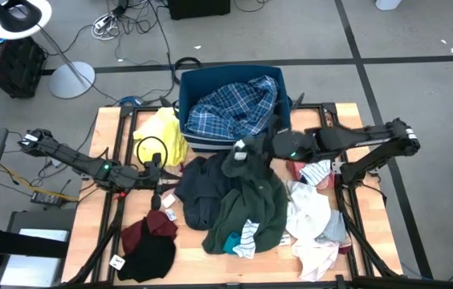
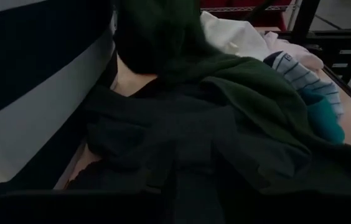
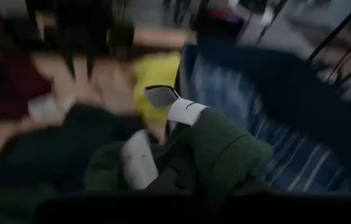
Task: Sort clothes
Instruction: Put the green jacket into the blue laundry bin
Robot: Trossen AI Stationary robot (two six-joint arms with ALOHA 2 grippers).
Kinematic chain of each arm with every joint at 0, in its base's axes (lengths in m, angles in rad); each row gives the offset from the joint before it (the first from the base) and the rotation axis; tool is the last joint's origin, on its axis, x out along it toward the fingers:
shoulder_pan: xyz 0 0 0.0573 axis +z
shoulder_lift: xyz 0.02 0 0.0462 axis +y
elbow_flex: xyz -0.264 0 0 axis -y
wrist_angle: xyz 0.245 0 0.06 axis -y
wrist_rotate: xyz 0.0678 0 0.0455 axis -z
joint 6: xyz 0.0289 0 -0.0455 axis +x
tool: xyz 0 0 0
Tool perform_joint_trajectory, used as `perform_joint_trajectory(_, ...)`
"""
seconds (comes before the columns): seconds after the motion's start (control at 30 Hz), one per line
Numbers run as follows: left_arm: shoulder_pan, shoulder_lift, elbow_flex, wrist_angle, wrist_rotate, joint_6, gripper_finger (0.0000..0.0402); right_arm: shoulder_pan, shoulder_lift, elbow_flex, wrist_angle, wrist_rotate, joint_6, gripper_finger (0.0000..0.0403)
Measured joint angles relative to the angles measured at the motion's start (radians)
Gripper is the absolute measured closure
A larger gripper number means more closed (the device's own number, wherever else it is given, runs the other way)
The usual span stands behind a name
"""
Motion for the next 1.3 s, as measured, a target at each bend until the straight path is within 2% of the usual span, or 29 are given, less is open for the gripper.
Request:
perform_joint_trajectory(0.27,0.000,0.000,0.000,-0.001,-0.002,0.000,0.0303,-0.002,-0.001,0.205,0.073,0.046,-0.098,0.0401)
perform_joint_trajectory(0.43,0.000,0.000,0.000,-0.002,-0.003,0.000,0.0303,-0.017,0.000,0.272,0.249,0.031,-0.214,0.0401)
perform_joint_trajectory(0.6,0.000,0.000,0.000,-0.003,-0.003,0.004,0.0303,-0.051,0.000,0.305,0.501,-0.069,-0.291,0.0401)
perform_joint_trajectory(1.0,0.000,0.000,0.000,-0.008,-0.004,0.027,0.0303,-0.222,0.034,0.306,1.008,-0.381,-0.306,0.0401)
perform_joint_trajectory(1.1,0.000,0.000,0.000,-0.008,-0.004,0.027,0.0303,-0.274,0.069,0.337,1.075,-0.406,-0.306,0.0401)
perform_joint_trajectory(1.3,0.000,0.000,0.000,-0.017,-0.003,-0.006,0.0303,-0.384,0.190,0.480,1.028,-0.408,-0.305,0.0401)
